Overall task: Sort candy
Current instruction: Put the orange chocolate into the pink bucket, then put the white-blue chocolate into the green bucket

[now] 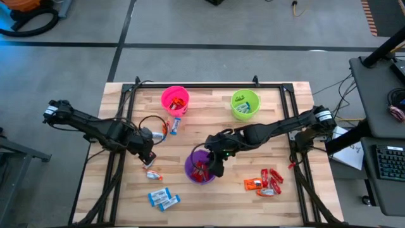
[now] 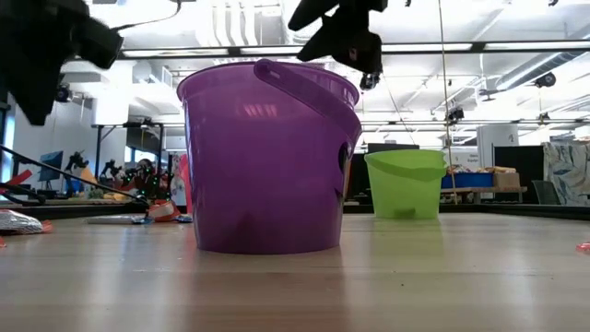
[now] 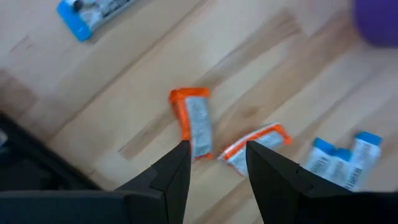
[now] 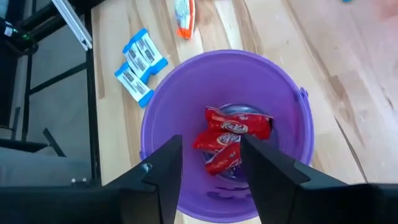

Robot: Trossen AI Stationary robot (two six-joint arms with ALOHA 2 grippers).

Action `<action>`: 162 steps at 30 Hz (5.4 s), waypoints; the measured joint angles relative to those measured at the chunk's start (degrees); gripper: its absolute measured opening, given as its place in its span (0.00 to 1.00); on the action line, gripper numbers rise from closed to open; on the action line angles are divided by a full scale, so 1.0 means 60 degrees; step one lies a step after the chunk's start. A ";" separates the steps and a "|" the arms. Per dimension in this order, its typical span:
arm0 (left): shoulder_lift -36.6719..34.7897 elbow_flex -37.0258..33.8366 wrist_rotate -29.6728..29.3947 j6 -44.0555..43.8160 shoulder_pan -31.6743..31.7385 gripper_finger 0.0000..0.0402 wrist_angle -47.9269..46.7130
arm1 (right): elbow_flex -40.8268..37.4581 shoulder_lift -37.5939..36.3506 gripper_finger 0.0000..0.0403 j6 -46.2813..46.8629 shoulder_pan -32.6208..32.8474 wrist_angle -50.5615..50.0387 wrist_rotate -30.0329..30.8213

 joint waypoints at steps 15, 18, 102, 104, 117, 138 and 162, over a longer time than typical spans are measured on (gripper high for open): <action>0.1186 -0.1939 0.0542 -0.0335 -0.0051 0.53 0.1900 | 0.0142 -0.0484 0.39 0.0405 0.0237 0.0012 0.0965; 0.1572 -0.2212 0.0591 -0.0304 -0.0051 0.53 0.2560 | 0.0142 -0.0470 0.39 0.0426 0.0237 0.0007 0.0959; 0.2433 0.0486 0.0288 0.9870 1.0037 0.02 0.7761 | 0.0131 -0.2543 0.30 -0.5486 -0.6748 -0.0323 0.1103; 0.2646 0.0490 0.0327 1.0098 1.0031 0.02 0.7486 | 0.0131 -0.2543 0.30 -0.5486 -0.6849 -0.0179 0.1103; 0.3223 0.0526 0.0797 0.9588 1.0032 0.03 0.7311 | 0.0131 -0.2545 0.31 -0.5235 -0.7071 -0.0710 0.1143; 0.3206 0.0924 0.0786 0.9605 1.0021 0.23 0.6663 | 0.0131 -0.2546 0.40 -0.4306 -0.7213 -0.1353 0.1158; 0.0154 0.0746 0.4759 1.2642 0.8900 0.23 -0.0101 | 0.0131 -0.2557 0.40 -0.4346 -0.6951 -0.1778 -0.0153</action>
